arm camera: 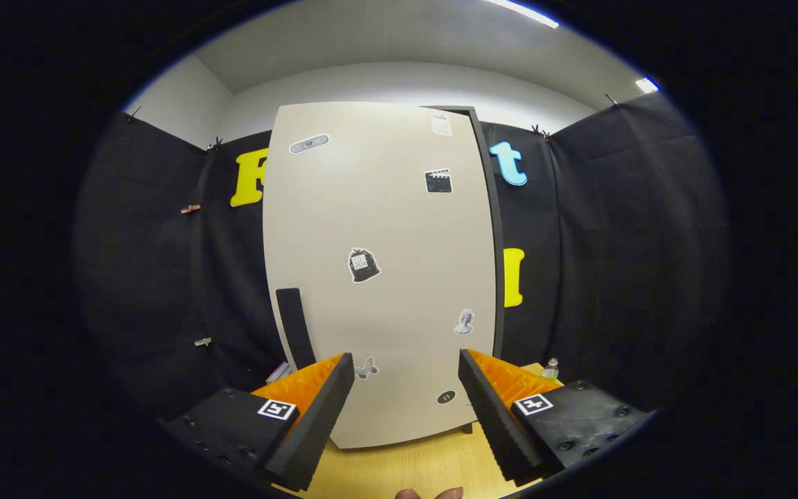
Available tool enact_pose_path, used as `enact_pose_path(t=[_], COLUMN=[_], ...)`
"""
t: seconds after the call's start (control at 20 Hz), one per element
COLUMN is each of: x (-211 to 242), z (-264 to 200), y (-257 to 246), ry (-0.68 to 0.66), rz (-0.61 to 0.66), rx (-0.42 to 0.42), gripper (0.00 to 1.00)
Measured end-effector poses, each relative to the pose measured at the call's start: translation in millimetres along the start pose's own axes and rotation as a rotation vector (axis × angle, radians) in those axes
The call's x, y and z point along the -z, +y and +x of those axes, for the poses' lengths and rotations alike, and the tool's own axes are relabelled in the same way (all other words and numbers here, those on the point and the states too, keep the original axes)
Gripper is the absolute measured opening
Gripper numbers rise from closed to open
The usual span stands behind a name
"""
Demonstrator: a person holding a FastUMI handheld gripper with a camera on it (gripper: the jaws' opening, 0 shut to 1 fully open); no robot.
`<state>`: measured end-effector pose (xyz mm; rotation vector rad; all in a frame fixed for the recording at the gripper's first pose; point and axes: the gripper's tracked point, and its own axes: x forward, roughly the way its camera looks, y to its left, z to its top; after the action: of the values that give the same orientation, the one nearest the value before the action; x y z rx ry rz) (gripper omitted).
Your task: Open the shoe cabinet door, grab the shoes and put them into the shoe cabinet, then close the shoe cabinet door.
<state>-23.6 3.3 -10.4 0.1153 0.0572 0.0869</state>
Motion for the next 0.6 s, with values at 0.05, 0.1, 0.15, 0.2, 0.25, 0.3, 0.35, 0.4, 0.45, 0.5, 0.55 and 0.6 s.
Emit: enact_pose_path(t=[0.05, 0.1, 0.15, 0.2, 0.25, 0.3, 0.35, 0.4, 0.45, 0.5, 0.55, 0.6], x=[-1.0, -2.4, -2.3, -1.7, -0.7, -0.7, -1.1, -1.3, -2.0, -2.9, -3.1, -2.4], z=[-0.4, -0.4, -0.7, -0.4, -0.4, 0.2, 0.1, -0.5, -0.1, 0.2, 0.2, -0.3], y=[-1.0, -3.3, -5.4, -6.5, -7.1, -6.7, -7.5, -7.5, -7.7, -6.6, -6.4, -5.9], ry=[0.0, -0.003, -0.002, -0.002, 0.002, 0.001, 0.0, -0.001, -0.004, -0.006, -0.007, -0.008], rz=[0.008, 0.012, 0.008, 0.001, -0.005, -0.007, -0.007, -0.008, -0.01, -0.013, -0.017, -0.019], rx=[0.0, 0.005, 0.007, 0.008, 0.006, 0.006, 0.008, 0.009, 0.011, 0.01, 0.009, 0.008], gripper=[0.98, 0.98, 0.98, 0.98, 0.98, 0.98, 0.98, 0.98, 0.98, 0.98, 0.98, 0.98])
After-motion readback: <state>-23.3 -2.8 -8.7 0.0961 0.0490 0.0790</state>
